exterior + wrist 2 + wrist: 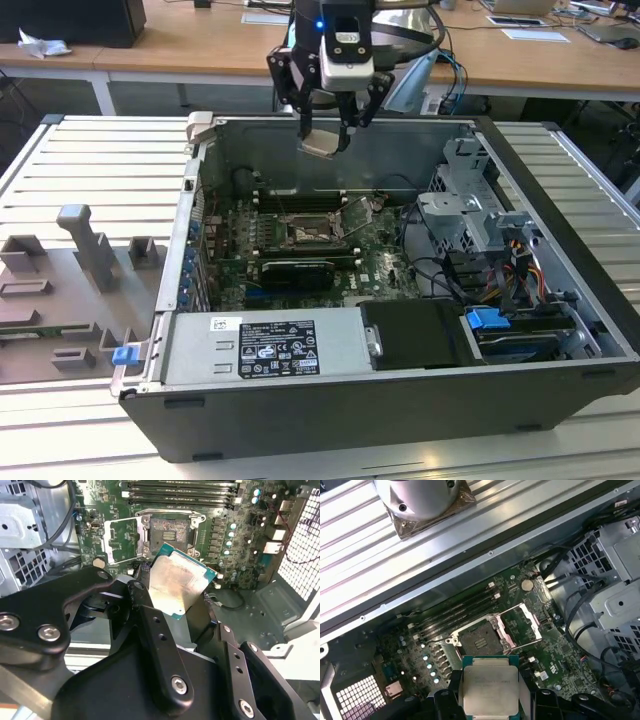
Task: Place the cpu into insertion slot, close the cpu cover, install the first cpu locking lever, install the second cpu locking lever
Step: 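Place the cpu into insertion slot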
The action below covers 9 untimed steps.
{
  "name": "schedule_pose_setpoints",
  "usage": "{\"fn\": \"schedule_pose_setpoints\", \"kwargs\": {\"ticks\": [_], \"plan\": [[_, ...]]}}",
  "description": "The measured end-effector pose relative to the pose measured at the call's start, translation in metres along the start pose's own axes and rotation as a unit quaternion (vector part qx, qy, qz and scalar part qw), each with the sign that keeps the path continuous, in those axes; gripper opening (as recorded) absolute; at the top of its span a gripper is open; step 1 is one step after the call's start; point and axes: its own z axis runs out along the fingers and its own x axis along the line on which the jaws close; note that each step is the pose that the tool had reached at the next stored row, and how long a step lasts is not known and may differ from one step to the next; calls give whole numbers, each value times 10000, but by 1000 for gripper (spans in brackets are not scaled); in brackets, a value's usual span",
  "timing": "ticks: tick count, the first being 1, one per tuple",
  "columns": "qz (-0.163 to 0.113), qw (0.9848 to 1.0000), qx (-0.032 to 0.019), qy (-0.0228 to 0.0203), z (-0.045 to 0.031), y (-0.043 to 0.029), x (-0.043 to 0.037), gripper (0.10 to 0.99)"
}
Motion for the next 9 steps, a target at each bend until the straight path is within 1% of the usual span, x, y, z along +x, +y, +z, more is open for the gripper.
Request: {"fn": "schedule_pose_setpoints", "kwargs": {"ticks": [5,9], "plan": [[260,9997,-5,-24,2,0,0,533],[496,9988,-9,-45,3,0,0,533]]}}
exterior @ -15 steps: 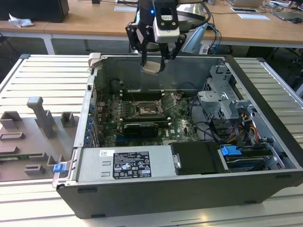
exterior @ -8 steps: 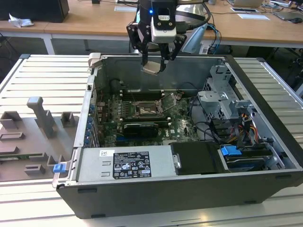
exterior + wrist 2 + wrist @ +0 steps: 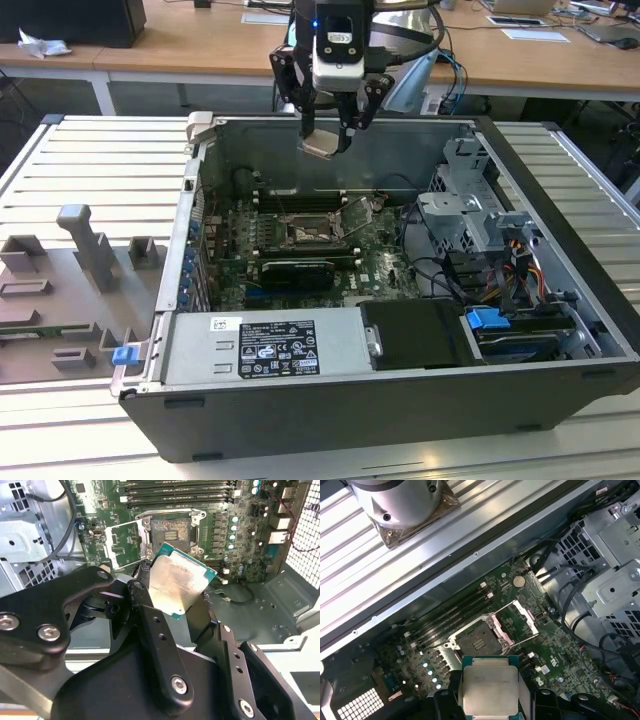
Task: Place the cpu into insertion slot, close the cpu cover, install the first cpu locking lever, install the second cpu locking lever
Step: 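Place the cpu into insertion slot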
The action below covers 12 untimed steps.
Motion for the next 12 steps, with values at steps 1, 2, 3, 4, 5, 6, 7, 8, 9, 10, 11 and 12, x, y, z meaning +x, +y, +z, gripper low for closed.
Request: {"fn": "schedule_pose_setpoints", "kwargs": {"ticks": [1,2,3,4,5,6,7,8,9,10,11,12], "plan": [[63,10000,-1,-5,1,0,0,533],[128,9999,-3,-11,1,0,0,533],[196,9998,-4,-17,2,0,0,533],[272,9996,-5,-24,3,0,0,533],[337,9994,-7,-30,4,0,0,533],[372,9993,-7,-33,4,0,0,533],[420,9991,-8,-38,5,0,0,533],[484,9988,-9,-43,6,0,0,533],[522,9986,-10,-47,6,-1,0,533],[570,9984,-11,-51,7,-1,0,533],[616,9981,-12,-55,7,0,0,533],[691,9976,-13,-62,8,-1,0,533]]}}
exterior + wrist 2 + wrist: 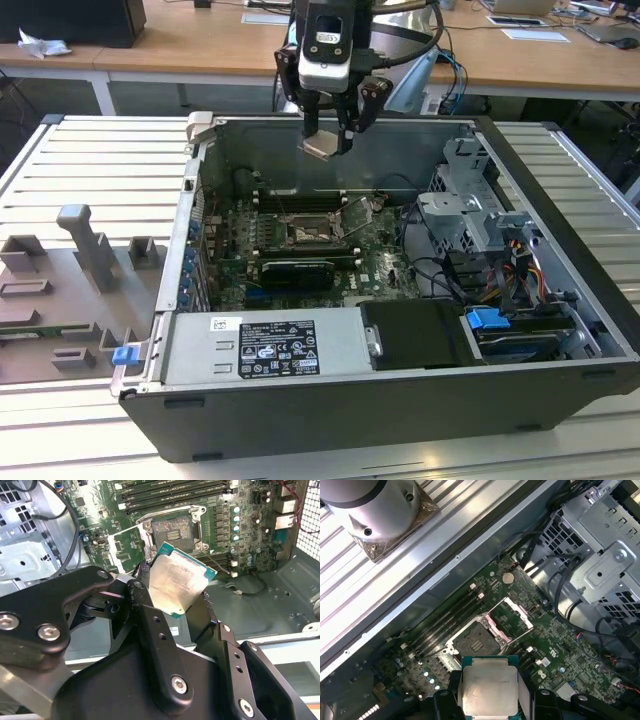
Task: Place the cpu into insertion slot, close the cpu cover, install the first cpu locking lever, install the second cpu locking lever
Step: 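Place the cpu into insertion slot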
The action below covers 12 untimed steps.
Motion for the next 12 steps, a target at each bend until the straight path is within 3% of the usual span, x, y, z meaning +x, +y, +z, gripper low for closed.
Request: {"fn": "schedule_pose_setpoints", "kwargs": {"ticks": [6,12], "plan": [[283,9996,-6,-25,3,0,0,533],[624,9980,-12,-56,6,-1,0,533]]}}
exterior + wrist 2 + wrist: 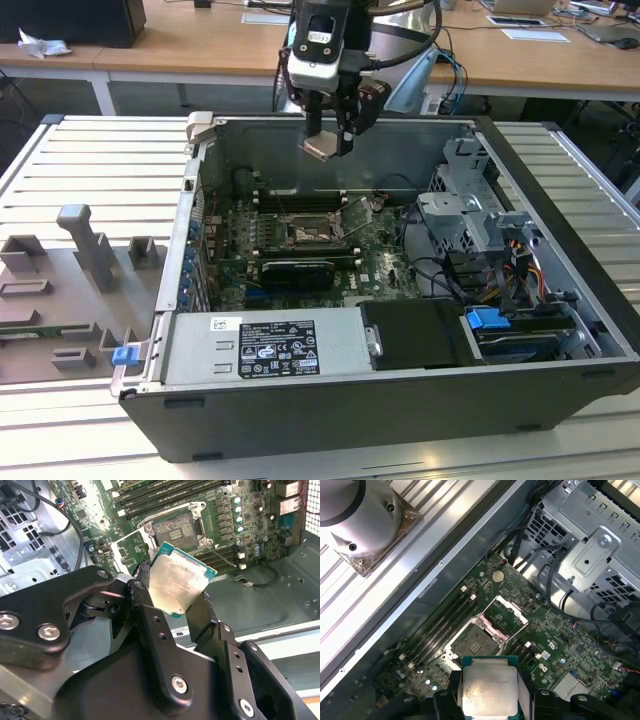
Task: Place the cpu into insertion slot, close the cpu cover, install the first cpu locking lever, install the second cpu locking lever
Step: 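Place the cpu into insertion slot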
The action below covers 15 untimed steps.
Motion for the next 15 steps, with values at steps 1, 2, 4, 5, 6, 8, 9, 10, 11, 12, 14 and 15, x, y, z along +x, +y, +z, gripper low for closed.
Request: {"fn": "schedule_pose_setpoints", "kwargs": {"ticks": [1,2,4,5,6,8,9,10,11,12,14,15], "plan": [[46,10000,-1,-4,0,0,0,533],[86,10000,-2,-8,1,0,0,533],[169,9999,-3,-15,3,0,0,533],[217,9998,-4,-20,3,0,0,533],[256,9997,-5,-23,4,0,0,533],[353,9994,-7,-32,8,0,0,533],[439,9990,-9,-39,11,-1,0,533],[509,9987,-10,-46,14,-1,0,533],[569,9984,-11,-51,16,-1,0,533],[648,9979,-12,-59,19,-2,0,533],[788,9969,-14,-71,24,-2,-1,533],[854,9963,-15,-77,27,-3,-1,533]]}}
